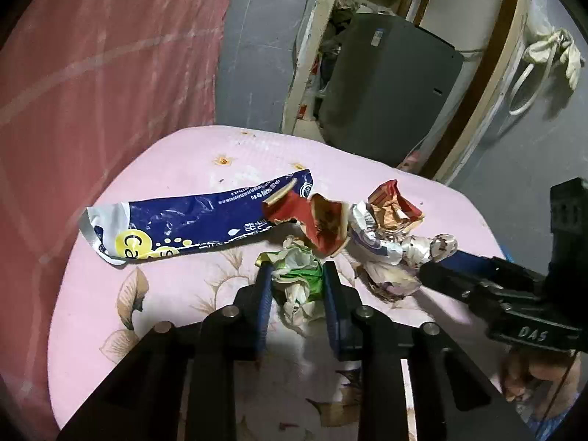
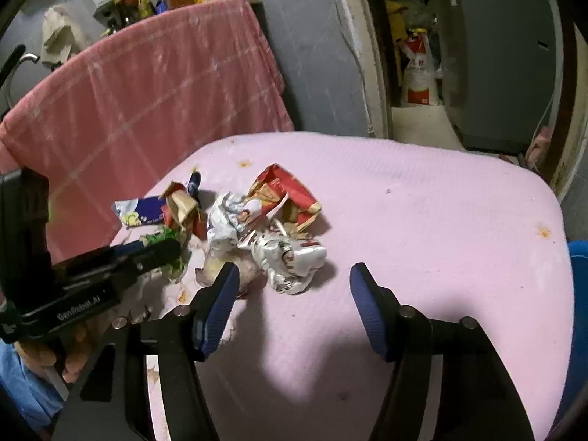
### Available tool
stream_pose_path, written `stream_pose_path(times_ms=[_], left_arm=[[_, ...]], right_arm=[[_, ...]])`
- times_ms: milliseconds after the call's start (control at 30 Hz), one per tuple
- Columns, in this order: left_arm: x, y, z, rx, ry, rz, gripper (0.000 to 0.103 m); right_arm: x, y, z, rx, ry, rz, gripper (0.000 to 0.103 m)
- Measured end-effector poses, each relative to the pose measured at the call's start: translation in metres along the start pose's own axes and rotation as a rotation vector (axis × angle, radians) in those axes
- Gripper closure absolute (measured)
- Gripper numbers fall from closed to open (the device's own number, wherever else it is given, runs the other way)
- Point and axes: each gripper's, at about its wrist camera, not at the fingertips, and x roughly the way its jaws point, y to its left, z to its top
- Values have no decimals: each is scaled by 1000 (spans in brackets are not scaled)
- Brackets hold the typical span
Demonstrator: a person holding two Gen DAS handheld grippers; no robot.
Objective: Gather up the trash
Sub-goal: 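Grasp the green crumpled wrapper with the left tool while the right tool grasps the silver foil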
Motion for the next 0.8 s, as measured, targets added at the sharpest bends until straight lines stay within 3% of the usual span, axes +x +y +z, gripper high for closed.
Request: stream_pose_path(times_ms=[267, 467, 633, 733, 800], left_arm=[[-4, -4, -3, 28, -3, -20, 84], [0, -5, -5, 33, 1, -17, 84], [0, -5, -5, 32, -2, -16, 84], [0, -6, -6, 30, -3, -16, 84], [0, -5, -5, 25, -5, -22, 84]], right_arm=[[5, -6, 4, 71, 7, 32, 43], [11, 8, 6, 14, 35, -42, 43], [11, 3, 6, 37, 32, -52, 58], [10, -5, 6, 74, 24, -29, 72], [9, -7, 5, 81, 22, -19, 73]])
